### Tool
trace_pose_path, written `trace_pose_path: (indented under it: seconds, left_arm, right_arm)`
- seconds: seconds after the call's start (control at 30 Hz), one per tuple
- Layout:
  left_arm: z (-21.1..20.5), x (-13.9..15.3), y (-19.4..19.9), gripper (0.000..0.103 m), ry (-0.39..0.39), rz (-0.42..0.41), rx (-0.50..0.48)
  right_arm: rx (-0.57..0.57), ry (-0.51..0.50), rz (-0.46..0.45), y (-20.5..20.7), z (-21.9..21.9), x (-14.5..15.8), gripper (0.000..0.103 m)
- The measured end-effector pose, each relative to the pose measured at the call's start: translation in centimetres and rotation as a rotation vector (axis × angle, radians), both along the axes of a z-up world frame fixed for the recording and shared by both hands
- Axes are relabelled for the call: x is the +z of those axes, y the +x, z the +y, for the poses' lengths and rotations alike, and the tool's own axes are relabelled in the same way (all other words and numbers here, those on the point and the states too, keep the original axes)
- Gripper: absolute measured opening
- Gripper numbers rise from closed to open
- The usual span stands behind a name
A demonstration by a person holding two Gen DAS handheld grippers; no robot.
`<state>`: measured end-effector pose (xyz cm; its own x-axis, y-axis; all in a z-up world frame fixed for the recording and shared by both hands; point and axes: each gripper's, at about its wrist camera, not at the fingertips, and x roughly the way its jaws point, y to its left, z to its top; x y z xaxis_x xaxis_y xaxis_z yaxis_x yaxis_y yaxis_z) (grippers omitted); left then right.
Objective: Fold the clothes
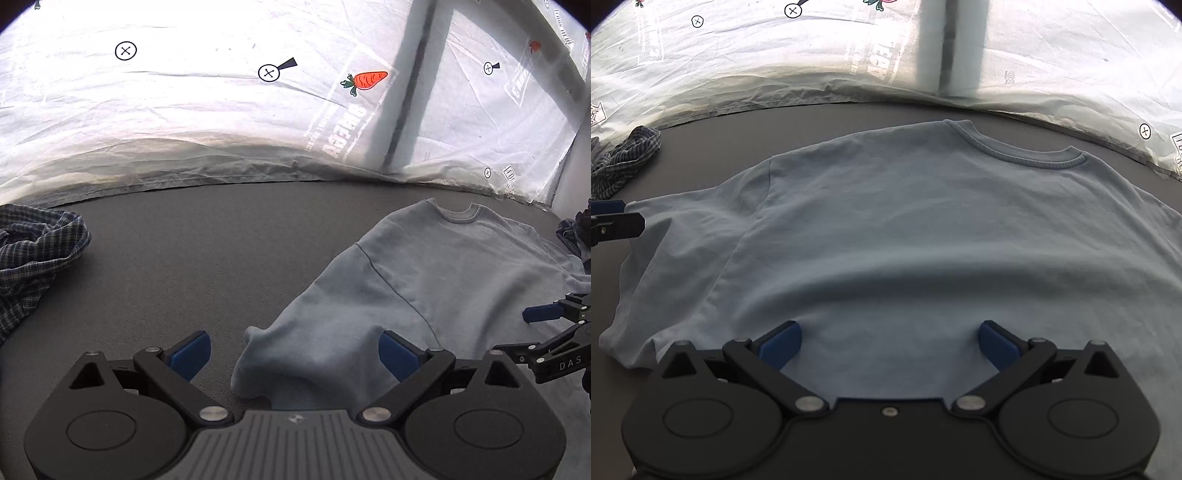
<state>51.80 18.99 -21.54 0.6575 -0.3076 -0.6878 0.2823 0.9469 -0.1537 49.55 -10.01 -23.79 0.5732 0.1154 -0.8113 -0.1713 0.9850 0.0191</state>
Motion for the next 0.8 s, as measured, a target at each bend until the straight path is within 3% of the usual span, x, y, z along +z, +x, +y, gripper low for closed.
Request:
trace_pose_path:
  seconds: [0.07, 0.27, 0.4, 0.47, 0.5, 0.53, 0.7, 0.8]
  left_arm:
    - [0.2, -0.4, 0.5, 0.095, -0.032, 0.026, 0.003]
    - [0.5, -1.2, 1.2, 0.076, -0.101, 0.092, 0.073]
    - [0.4, -1.2, 1.2, 0.058, -0.121, 0.116, 0.100]
    - [0.6, -1.1, 1.1, 0.041, -0.123, 0.135, 0.115]
    - [0.7, -1.0, 1.2, 0.022, -0.132, 0.153, 0.119]
    - [0.9, -1.0, 1.3, 0.011, -0.163, 0.187, 0.120]
    - [1.6, 1.5, 1.0, 0.011, -0.258, 0.211, 0.184]
    - [1.5, 2.1, 1.2, 0.011, -0.237, 0.223, 0.225]
  right_arm:
    - [0.001, 0.001, -0.008, -0.2, 0.0, 0.0, 0.103]
    - [0.009, 0.004, -0.018, -0.4, -0.1, -0.1, 0.103]
    - [0.009, 0.005, -0.023, -0.4, -0.1, -0.2, 0.103]
    - [0.009, 0.005, -0.026, -0.5, -0.1, -0.2, 0.103]
    - [0.009, 0.006, -0.027, -0.5, -0.1, -0.2, 0.103]
    - [0.009, 0.006, -0.027, -0.5, -0.1, -0.2, 0.103]
    - [0.010, 0.009, -0.007, -0.2, -0.2, 0.0, 0.103]
    - [-0.004, 0.023, 0.006, 0.0, -0.4, 0.1, 0.103]
